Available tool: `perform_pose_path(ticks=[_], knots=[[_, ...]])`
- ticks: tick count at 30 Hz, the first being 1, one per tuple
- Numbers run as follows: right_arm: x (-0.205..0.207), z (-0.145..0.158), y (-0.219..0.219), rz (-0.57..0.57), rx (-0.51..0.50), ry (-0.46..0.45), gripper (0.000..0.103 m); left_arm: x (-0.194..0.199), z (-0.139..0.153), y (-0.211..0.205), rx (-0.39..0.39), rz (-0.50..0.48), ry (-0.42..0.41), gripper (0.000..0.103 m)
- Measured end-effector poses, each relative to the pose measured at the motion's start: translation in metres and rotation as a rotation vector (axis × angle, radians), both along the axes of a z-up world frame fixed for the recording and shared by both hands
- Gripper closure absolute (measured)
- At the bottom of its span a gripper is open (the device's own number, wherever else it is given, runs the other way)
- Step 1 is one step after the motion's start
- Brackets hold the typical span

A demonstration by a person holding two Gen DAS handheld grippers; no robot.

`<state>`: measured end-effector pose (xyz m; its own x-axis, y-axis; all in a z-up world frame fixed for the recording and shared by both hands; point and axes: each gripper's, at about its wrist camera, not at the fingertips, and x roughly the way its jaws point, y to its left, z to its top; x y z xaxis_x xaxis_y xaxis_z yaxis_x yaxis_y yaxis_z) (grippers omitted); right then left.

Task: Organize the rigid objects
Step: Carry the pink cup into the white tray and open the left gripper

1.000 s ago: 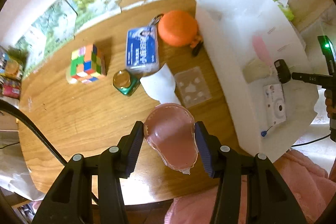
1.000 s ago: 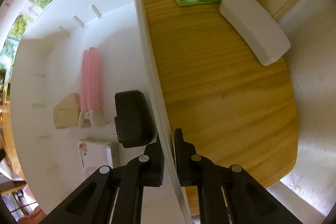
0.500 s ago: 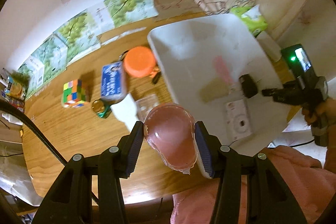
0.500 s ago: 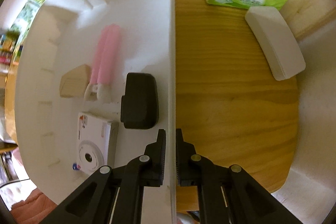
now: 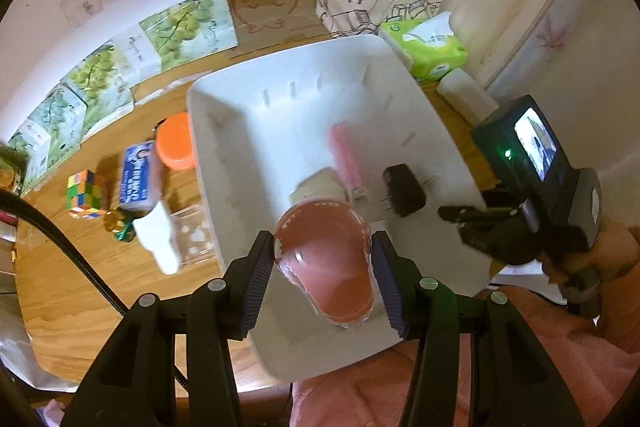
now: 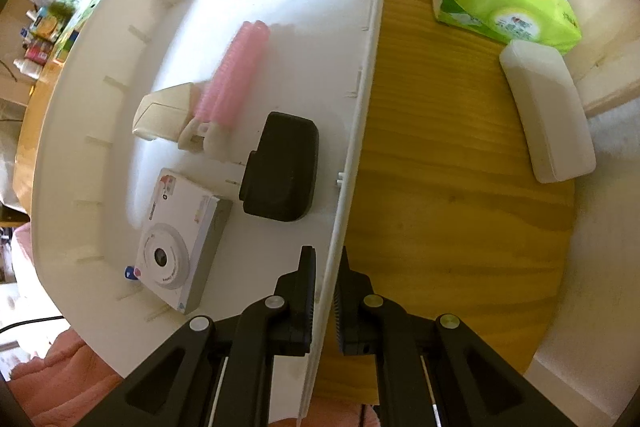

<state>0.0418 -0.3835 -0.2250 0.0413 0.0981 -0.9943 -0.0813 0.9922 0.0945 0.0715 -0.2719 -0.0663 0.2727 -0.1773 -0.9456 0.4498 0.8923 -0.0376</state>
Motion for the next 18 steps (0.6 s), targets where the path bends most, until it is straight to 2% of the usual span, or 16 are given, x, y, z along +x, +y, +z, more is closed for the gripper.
perform_pose_path(ticks=[9,18], knots=[[-0.002,0.001,0.023,0.061,0.004,-0.009,0.092,-0.001,-0.026,-0.030,-0.015,0.058,0.065,0.049],[0.002,0.000,0.026,0.074,0.009,-0.010,0.092,-0.009,-0.045,-0.038,0.021,0.082,0.130,0.049]])
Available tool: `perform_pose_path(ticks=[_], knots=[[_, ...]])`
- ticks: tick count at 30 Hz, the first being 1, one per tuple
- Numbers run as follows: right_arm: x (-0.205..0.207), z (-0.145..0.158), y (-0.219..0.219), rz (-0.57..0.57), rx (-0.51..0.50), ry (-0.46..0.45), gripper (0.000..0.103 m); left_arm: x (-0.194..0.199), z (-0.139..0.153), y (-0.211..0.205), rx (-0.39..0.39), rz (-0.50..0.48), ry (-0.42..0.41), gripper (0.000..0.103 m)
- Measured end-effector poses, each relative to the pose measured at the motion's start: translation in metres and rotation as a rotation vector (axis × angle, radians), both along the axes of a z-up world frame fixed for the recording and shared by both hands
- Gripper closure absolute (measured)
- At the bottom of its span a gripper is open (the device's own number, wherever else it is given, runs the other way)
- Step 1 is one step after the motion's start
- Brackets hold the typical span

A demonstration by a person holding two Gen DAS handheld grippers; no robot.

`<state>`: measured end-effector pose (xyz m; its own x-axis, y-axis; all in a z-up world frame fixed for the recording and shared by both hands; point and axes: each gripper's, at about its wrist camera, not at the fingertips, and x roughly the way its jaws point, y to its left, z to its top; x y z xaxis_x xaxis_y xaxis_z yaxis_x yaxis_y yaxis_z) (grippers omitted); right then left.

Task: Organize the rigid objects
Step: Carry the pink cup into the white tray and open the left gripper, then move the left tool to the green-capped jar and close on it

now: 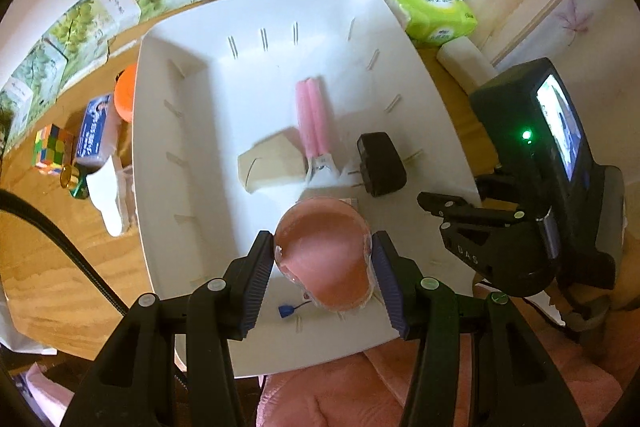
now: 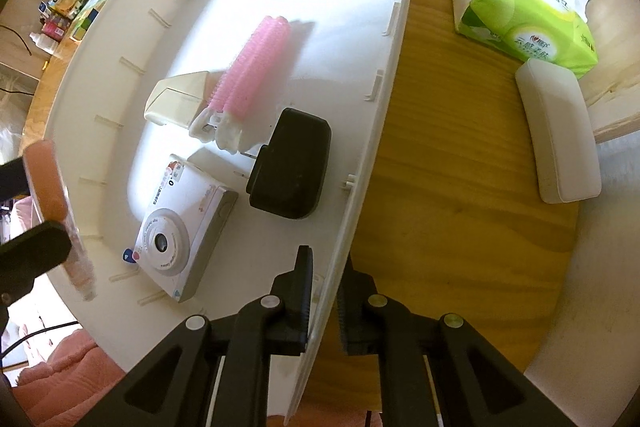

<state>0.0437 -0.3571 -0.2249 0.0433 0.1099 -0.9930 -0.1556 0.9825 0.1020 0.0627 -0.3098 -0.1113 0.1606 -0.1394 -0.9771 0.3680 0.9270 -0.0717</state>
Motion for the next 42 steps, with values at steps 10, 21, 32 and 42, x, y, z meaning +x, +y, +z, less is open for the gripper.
perform_pose_path(ticks=[10,21,32,42], knots=[[-0.002,-0.010,-0.007,-0.029,0.001,0.018,0.092,0.000,0.008,0.014,-0.018,0.052,-0.016,0.029],[-0.006,-0.015,-0.012,-0.119,-0.012,0.029,0.092,0.007,0.028,0.056,-0.019,0.098,-0.081,0.026],[-0.008,-0.008,-0.033,-0.266,-0.021,0.025,0.092,0.017,0.035,0.126,-0.006,0.170,-0.086,0.026],[-0.013,-0.008,-0.049,-0.410,-0.033,0.026,0.092,0.040,0.032,0.199,0.050,0.213,-0.113,0.026]])
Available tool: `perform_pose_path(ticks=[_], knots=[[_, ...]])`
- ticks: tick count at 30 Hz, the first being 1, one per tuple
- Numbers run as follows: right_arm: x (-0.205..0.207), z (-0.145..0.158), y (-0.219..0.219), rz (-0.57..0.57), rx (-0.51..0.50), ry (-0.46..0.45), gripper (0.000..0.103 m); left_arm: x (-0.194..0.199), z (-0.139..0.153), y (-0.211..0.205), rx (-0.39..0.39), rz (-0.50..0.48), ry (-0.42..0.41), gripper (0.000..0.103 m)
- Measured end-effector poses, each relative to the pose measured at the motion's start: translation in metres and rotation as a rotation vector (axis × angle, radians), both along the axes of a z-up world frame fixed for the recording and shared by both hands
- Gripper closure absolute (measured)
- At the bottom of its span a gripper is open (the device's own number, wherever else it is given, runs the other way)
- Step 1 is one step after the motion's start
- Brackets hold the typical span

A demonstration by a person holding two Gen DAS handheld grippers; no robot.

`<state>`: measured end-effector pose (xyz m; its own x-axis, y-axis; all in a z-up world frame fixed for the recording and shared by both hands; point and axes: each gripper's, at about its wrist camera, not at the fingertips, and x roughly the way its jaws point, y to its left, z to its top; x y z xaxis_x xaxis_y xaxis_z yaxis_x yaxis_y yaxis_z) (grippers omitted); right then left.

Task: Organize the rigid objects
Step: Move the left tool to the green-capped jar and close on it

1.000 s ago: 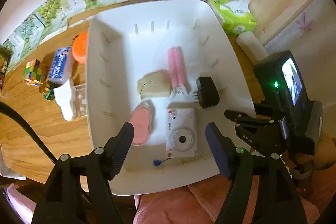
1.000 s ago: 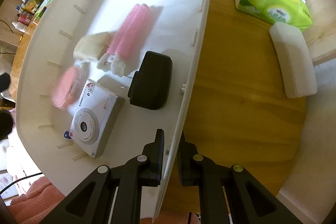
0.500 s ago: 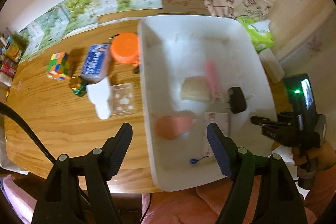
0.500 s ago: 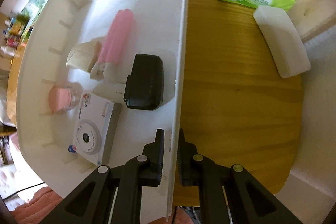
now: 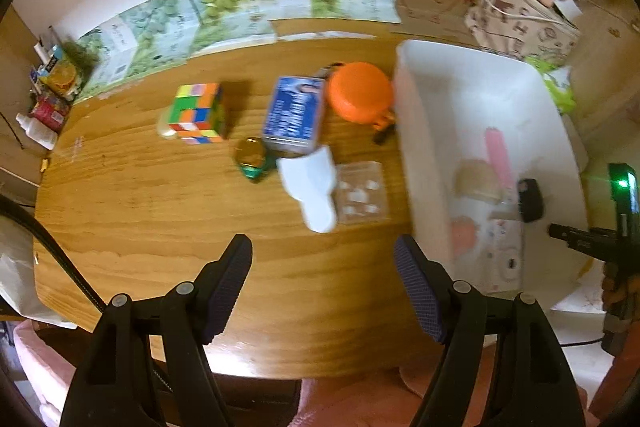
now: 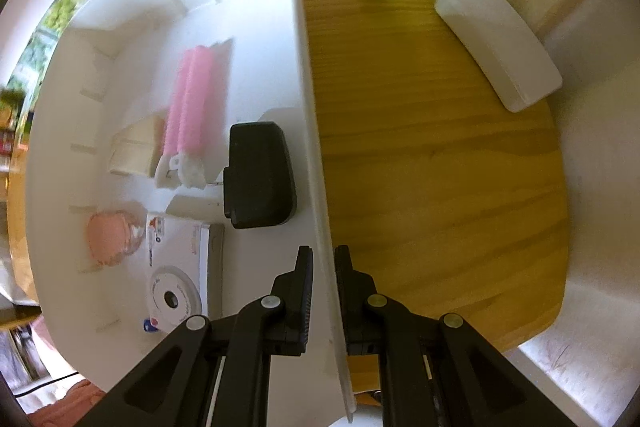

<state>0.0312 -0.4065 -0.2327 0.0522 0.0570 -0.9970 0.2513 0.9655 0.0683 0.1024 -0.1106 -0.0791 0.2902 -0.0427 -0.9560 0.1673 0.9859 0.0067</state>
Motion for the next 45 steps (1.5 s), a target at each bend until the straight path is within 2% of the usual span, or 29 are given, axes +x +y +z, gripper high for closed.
perform_pose_path(ticks=[9,19,22,29,45], knots=[[-0.007,0.001,-0.015,-0.125,0.007,-0.007,0.089,0.037,-0.019,0.048,-0.010,0.004,-0.012,0.026],[-0.011,0.007,-0.033,-0.232,-0.004,-0.009,0.089,0.077,-0.058,0.064,-0.033,-0.056,-0.010,0.026],[-0.009,0.009,-0.036,-0.241,-0.015,0.001,0.089,0.087,-0.070,0.065,-0.062,-0.064,-0.012,0.026],[0.002,0.008,-0.040,-0.251,-0.030,0.038,0.089,0.101,-0.093,0.061,-0.041,-0.085,-0.012,0.026],[0.024,-0.005,-0.046,-0.293,-0.045,0.091,0.089,0.118,-0.117,0.069,-0.059,-0.037,0.051,0.027]])
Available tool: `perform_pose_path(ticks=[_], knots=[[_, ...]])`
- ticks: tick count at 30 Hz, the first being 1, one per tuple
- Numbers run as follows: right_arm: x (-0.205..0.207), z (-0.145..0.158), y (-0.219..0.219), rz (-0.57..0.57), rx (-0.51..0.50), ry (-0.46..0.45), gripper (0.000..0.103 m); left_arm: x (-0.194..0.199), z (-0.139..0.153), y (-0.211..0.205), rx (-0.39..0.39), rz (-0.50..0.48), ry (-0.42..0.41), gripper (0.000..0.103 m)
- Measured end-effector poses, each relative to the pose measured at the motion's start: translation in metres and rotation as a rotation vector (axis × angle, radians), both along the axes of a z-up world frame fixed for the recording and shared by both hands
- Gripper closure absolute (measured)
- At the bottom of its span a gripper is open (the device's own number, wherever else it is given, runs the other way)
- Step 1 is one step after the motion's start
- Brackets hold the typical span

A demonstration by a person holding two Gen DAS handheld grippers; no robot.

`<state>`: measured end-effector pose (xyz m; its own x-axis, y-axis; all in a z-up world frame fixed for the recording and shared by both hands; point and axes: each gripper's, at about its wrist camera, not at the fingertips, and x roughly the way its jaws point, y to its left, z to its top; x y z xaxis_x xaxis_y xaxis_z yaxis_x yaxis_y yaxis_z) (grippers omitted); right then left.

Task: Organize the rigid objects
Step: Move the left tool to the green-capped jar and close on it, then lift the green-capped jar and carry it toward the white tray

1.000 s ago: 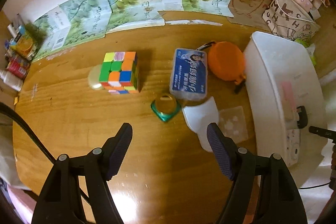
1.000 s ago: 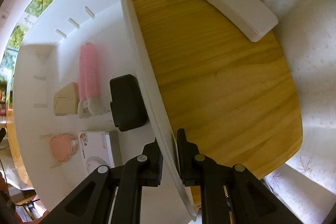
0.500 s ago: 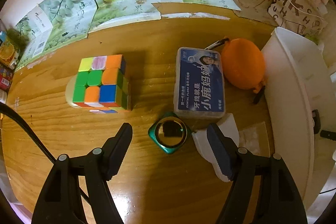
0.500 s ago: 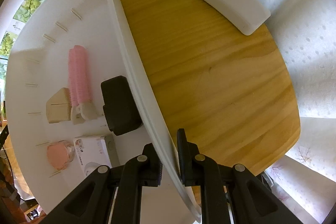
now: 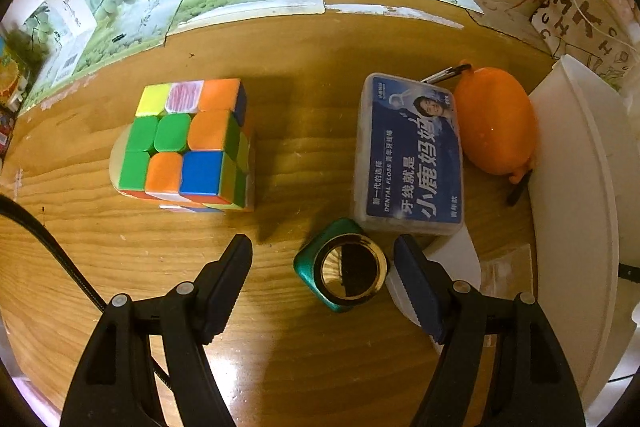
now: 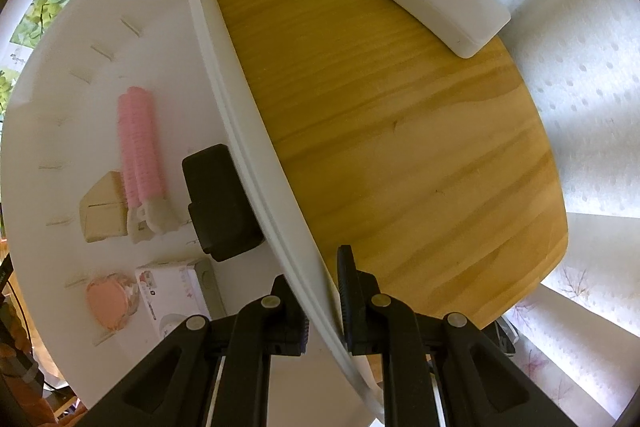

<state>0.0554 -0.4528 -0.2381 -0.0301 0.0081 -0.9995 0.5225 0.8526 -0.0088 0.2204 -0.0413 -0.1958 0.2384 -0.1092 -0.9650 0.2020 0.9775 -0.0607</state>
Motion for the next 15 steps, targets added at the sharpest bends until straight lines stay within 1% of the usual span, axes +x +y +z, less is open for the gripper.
perform_pose_path(ticks=[3,5,6,10,11,15], knots=[[0.0046,0.0002,-0.0028,-0.009,-0.003,0.003,0.088,0.0026,-0.0051,0.0006,0.006,-0.002,0.018,0.030],[0.0024,-0.0001,-0.0021,-0.019,-0.003,0.002,0.088,0.0047,-0.0085,0.0000,-0.005,-0.006,0.036,0.034],[0.0038,-0.0001,-0.0027,-0.024,-0.003,0.001,0.088,0.0052,-0.0100,0.0000,-0.010,-0.007,0.045,0.035],[0.0010,0.0015,-0.0043,-0.037,-0.007,-0.001,0.088,0.0061,-0.0113,-0.0044,0.004,-0.037,0.037,0.044],[0.0008,0.0010,-0.0050,-0.038,-0.007,-0.001,0.088,0.0060,-0.0112,-0.0056,0.008,-0.046,0.032,0.050],[-0.0012,0.0027,-0.0053,-0.046,-0.007,-0.008,0.088,0.0077,-0.0109,-0.0085,0.015,-0.045,0.027,0.050]])
